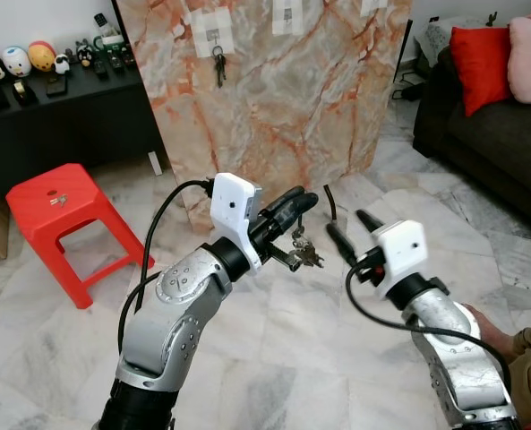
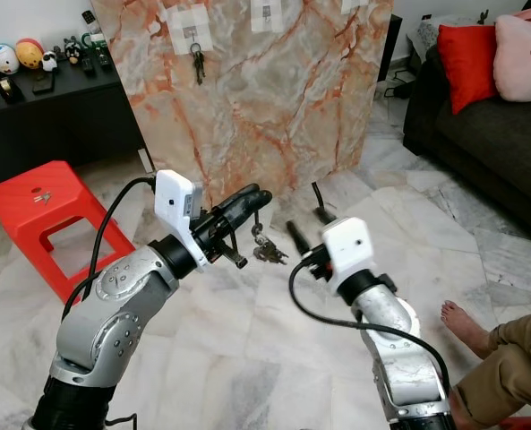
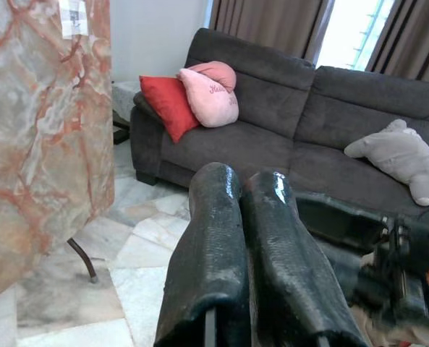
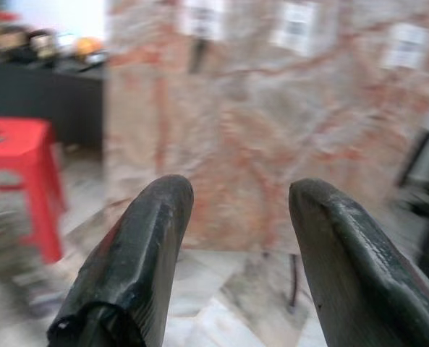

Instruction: Hang keys on a hook

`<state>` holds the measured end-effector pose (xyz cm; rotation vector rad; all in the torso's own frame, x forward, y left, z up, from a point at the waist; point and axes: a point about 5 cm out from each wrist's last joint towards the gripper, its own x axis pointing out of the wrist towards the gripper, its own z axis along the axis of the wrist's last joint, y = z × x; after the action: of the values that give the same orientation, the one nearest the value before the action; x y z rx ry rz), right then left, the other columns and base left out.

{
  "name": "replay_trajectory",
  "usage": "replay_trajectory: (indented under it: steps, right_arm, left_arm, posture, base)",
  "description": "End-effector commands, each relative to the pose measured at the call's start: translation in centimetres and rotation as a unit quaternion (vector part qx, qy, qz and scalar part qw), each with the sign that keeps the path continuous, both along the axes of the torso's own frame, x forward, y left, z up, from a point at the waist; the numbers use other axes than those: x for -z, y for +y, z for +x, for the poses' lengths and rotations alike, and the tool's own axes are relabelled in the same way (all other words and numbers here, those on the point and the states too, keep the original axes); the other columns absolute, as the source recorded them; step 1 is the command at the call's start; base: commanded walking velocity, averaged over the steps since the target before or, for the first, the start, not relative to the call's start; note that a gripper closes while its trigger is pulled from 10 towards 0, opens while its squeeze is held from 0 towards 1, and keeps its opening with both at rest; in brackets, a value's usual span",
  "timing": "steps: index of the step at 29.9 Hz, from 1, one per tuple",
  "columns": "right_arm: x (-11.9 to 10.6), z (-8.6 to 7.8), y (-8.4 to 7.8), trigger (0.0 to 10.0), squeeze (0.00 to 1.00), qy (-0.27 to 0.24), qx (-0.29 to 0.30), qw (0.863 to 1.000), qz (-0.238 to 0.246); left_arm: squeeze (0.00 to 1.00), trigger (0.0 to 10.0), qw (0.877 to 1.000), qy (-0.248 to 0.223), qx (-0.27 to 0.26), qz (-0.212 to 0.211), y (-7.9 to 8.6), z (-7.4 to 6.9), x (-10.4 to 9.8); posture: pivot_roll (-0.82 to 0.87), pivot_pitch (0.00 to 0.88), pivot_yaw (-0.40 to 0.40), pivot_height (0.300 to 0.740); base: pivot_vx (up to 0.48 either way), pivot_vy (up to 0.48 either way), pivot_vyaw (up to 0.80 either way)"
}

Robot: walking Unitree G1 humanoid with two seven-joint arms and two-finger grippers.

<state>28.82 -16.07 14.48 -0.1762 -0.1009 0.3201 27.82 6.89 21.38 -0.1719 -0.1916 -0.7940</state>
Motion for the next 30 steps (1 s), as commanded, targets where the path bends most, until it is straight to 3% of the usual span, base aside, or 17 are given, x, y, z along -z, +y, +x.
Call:
replay_trajectory:
  steps: [1, 11, 19, 24, 30]
  right_arm:
    - [0.0, 0.0, 0.1, 10.0, 0.00, 0.011, -0.004, 1.000, 0.019]
    - [0.0, -3.2, 2.1, 10.0, 0.00, 0.030, -0.132, 0.991, -0.004]
    - [0.2, -5.3, 1.6, 10.0, 0.00, 0.051, -0.138, 0.989, 0.007]
    - [0.7, -5.4, 1.5, 10.0, 0.00, 0.062, -0.140, 0.988, 0.009]
    - [0.0, -4.0, 2.5, 10.0, 0.00, 0.043, -0.166, 0.985, 0.010]
  left_arm:
    - [0.00, 10.0, 1.000, -0.017, 0.013, -0.006, -0.2, -0.4, -0.6]
    - [0.00, 10.0, 1.000, -0.017, 0.011, -0.005, 0.0, -0.4, -0.5]
    - [0.00, 10.0, 1.000, -0.019, 0.012, -0.002, 0.1, -0.4, -0.5]
    - [0.00, 10.0, 1.000, -0.021, 0.017, 0.003, -0.3, -0.3, -0.4]
    - [0.00, 10.0, 1.000, -0.026, 0.016, 0.008, -0.3, -0.3, -0.5]
  posture:
    - [-0.16, 0.078, 0.011, 0.740]
    - [-0.16, 0.082, 0.008, 0.740]
    - [-0.16, 0.081, 0.008, 0.740]
    - [-0.17, 0.082, 0.012, 0.740]
    - [-0.17, 0.078, 0.010, 0.740]
  base:
    - [0.000, 0.000, 0.00]
    - [0.000, 0.000, 0.00]
    - [0.000, 0.000, 0.00]
    - [0.000, 0.000, 0.00]
    - [0.000, 0.000, 0.00]
